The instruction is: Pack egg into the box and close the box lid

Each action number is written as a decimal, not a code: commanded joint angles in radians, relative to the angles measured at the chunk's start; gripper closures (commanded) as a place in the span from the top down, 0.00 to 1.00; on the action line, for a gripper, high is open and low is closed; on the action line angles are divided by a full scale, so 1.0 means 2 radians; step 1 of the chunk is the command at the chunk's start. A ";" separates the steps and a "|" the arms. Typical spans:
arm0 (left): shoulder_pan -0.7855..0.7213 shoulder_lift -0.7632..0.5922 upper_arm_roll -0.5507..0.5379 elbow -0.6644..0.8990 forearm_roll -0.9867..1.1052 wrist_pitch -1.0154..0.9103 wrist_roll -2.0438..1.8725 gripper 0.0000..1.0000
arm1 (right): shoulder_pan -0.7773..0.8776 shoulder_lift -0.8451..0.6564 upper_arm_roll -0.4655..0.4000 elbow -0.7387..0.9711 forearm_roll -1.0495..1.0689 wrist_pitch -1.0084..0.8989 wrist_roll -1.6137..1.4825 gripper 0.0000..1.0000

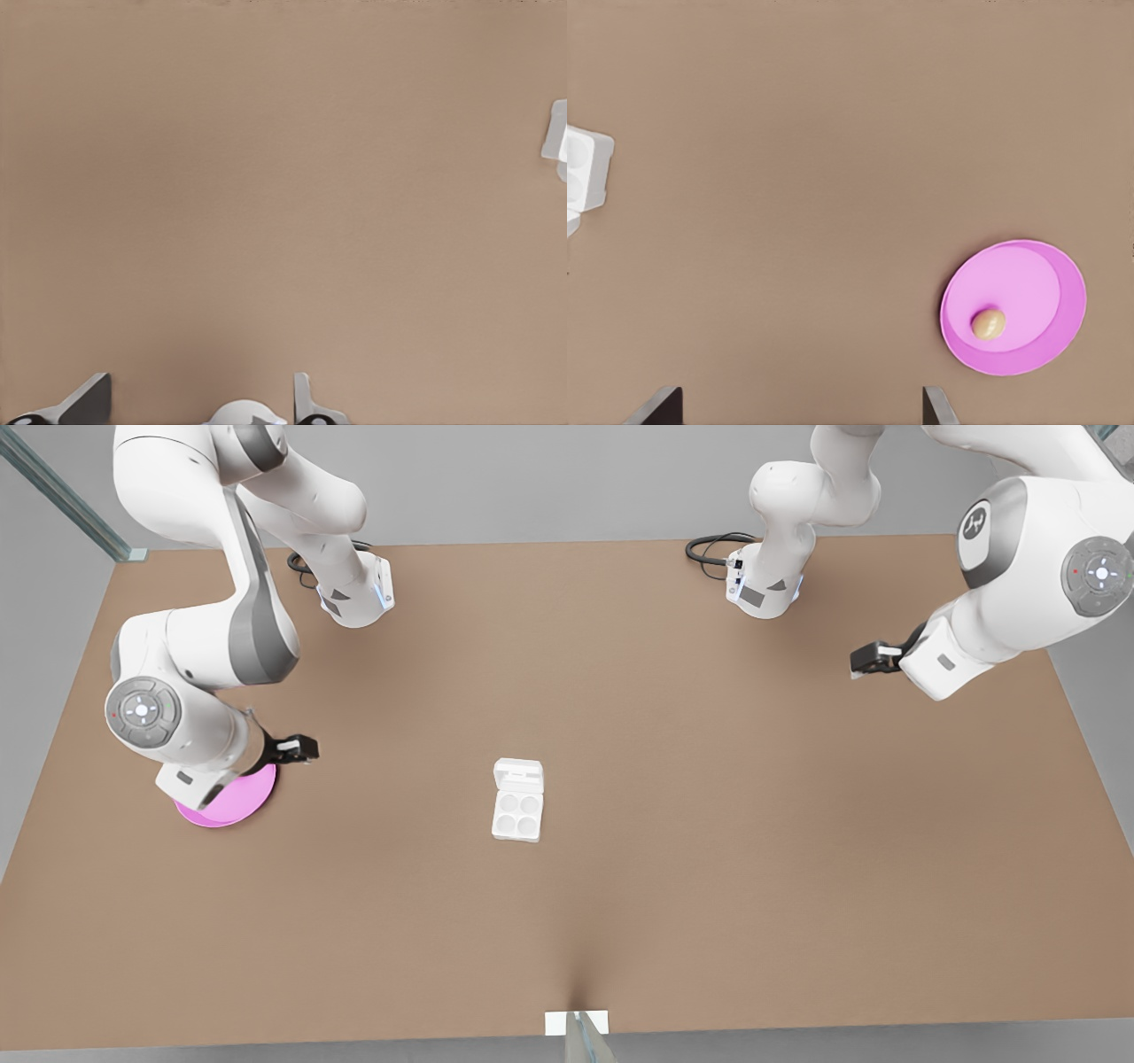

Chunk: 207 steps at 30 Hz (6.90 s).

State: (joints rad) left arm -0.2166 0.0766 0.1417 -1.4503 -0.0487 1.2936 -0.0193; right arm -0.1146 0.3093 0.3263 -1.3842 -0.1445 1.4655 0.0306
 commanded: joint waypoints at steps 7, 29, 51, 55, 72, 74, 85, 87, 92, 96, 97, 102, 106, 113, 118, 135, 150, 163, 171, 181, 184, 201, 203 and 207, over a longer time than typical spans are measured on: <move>0.002 0.004 -0.001 -0.004 0.018 0.060 0.011 1.00 | -0.030 0.070 0.003 -0.111 -0.004 0.147 0.008 1.00; -0.003 0.025 0.000 -0.004 0.017 0.061 0.010 1.00 | -0.222 -0.046 0.004 -0.428 -0.008 0.539 -0.122 1.00; -0.007 0.029 -0.001 -0.005 0.015 0.061 0.010 1.00 | -0.266 0.059 -0.010 -0.390 -0.020 0.499 -0.146 1.00; -0.007 0.031 -0.001 -0.005 0.015 0.061 0.010 1.00 | -0.268 0.025 -0.010 -0.437 -0.020 0.484 -0.140 1.00; -0.007 0.035 -0.001 -0.006 0.015 0.061 0.010 1.00 | -0.280 0.032 -0.010 -0.442 -0.021 0.489 -0.126 1.00; -0.007 0.035 -0.001 -0.006 0.015 0.061 0.010 1.00 | -0.281 0.038 -0.010 -0.442 -0.021 0.492 -0.121 1.00; -0.010 0.036 -0.001 -0.006 0.015 0.060 0.010 1.00 | -0.307 0.038 -0.010 -0.428 -0.040 0.487 -0.130 1.00; -0.010 0.036 -0.001 -0.006 0.015 0.060 0.010 1.00 | -0.308 0.039 -0.010 -0.427 -0.040 0.487 -0.131 1.00; -0.010 0.036 -0.001 -0.006 0.015 0.060 0.010 1.00 | -0.317 0.046 -0.010 -0.425 -0.053 0.487 -0.131 1.00; -0.011 0.036 -0.001 -0.006 0.015 0.060 0.010 1.00 | -0.318 0.053 -0.010 -0.422 -0.057 0.487 -0.129 1.00; -0.011 0.036 -0.001 -0.006 0.015 0.060 0.010 1.00 | -0.318 0.055 -0.010 -0.422 -0.057 0.487 -0.128 1.00; -0.011 0.036 -0.001 -0.006 0.015 0.060 0.010 1.00 | -0.322 0.064 -0.010 -0.418 -0.057 0.488 -0.129 1.00; -0.011 0.037 -0.001 -0.006 0.015 0.060 0.010 1.00 | -0.326 0.067 -0.010 -0.415 -0.058 0.487 -0.130 1.00; -0.014 0.038 -0.001 -0.007 0.015 0.060 0.010 1.00 | -0.329 0.069 -0.010 -0.412 -0.058 0.487 -0.130 1.00; -0.014 0.038 -0.001 -0.007 0.015 0.060 0.010 1.00 | -0.338 0.068 -0.010 -0.413 -0.061 0.478 -0.130 1.00; -0.014 0.040 0.000 -0.008 0.015 0.060 0.010 1.00 | -0.331 0.067 -0.007 -0.421 -0.059 0.463 -0.124 0.42; -0.014 0.040 -0.001 -0.010 0.015 0.060 0.010 1.00 | -0.340 0.043 0.035 -0.415 -0.057 0.465 -0.131 0.39; -0.017 0.040 0.000 -0.011 0.017 0.059 0.008 1.00 | -0.338 0.081 0.308 -0.272 0.090 0.471 -0.379 0.38; -0.017 0.040 0.000 -0.011 0.017 0.060 0.007 1.00 | -0.305 0.190 0.293 -0.204 0.292 0.471 -1.013 0.45; -0.017 0.043 0.000 -0.011 0.017 0.060 0.007 1.00 | -0.240 0.328 0.259 -0.126 0.487 0.553 -1.690 0.48; -0.017 0.043 0.000 -0.011 0.017 0.060 0.007 1.00 | -0.240 0.326 0.263 -0.129 0.545 0.515 -1.799 0.49; -0.020 0.048 -0.001 -0.015 0.017 0.058 0.006 1.00 | -0.130 0.324 0.192 -0.120 0.648 0.451 -1.624 0.49; -0.019 0.048 -0.001 -0.015 0.017 0.057 0.006 1.00 | -0.129 0.323 0.185 -0.119 0.648 0.451 -1.588 0.49; -0.020 0.048 -0.001 -0.015 0.017 0.057 0.006 1.00 | -0.126 0.324 0.184 -0.122 0.648 0.454 -1.517 0.49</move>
State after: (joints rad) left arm -0.2558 0.1729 0.1393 -1.4807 -0.0144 1.4094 -0.0063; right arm -0.3667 0.9584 0.6944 -1.6289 1.1439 2.3760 -2.8973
